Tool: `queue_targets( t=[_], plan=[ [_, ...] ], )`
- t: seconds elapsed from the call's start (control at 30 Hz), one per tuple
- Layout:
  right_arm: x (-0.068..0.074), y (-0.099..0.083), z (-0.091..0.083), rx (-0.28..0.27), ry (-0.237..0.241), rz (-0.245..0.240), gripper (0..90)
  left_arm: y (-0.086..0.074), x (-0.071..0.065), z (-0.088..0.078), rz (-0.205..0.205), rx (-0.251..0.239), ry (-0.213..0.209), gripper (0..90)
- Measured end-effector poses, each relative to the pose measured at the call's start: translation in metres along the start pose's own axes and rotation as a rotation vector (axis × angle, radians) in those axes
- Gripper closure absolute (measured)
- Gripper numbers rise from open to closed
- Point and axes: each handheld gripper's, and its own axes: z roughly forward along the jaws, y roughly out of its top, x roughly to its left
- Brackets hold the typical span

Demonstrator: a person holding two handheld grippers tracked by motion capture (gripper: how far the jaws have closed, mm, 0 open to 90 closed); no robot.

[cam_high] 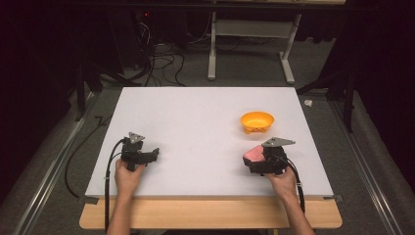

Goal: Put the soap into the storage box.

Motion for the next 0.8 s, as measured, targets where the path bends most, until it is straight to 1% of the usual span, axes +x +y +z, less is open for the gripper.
queue_targets(
  t=[0.13,0.27,0.3,0.5,0.63,0.8],
  plan=[
    [-0.002,0.000,-0.004,-0.005,-0.008,0.001,13.5,0.000,0.000,0.000,0.000,0.000,0.000,18.6],
    [-0.004,0.000,-0.010,-0.012,-0.015,0.017,13.6,0.000,0.000,0.000,-0.001,0.002,-0.001,18.6],
    [-0.006,0.000,-0.011,-0.018,-0.016,0.014,13.6,0.000,0.000,0.000,-0.001,0.002,-0.001,18.6],
    [-0.011,0.001,-0.019,-0.035,-0.027,0.044,13.5,0.000,0.000,0.000,-0.001,0.002,-0.001,18.6],
    [-0.014,0.001,-0.022,-0.040,-0.032,0.049,13.6,0.000,0.000,0.000,-0.001,0.002,-0.001,18.6],
    [-0.018,-0.001,-0.024,-0.049,-0.051,0.072,13.6,0.000,0.000,0.000,0.000,0.000,0.000,18.6]
  ],
)
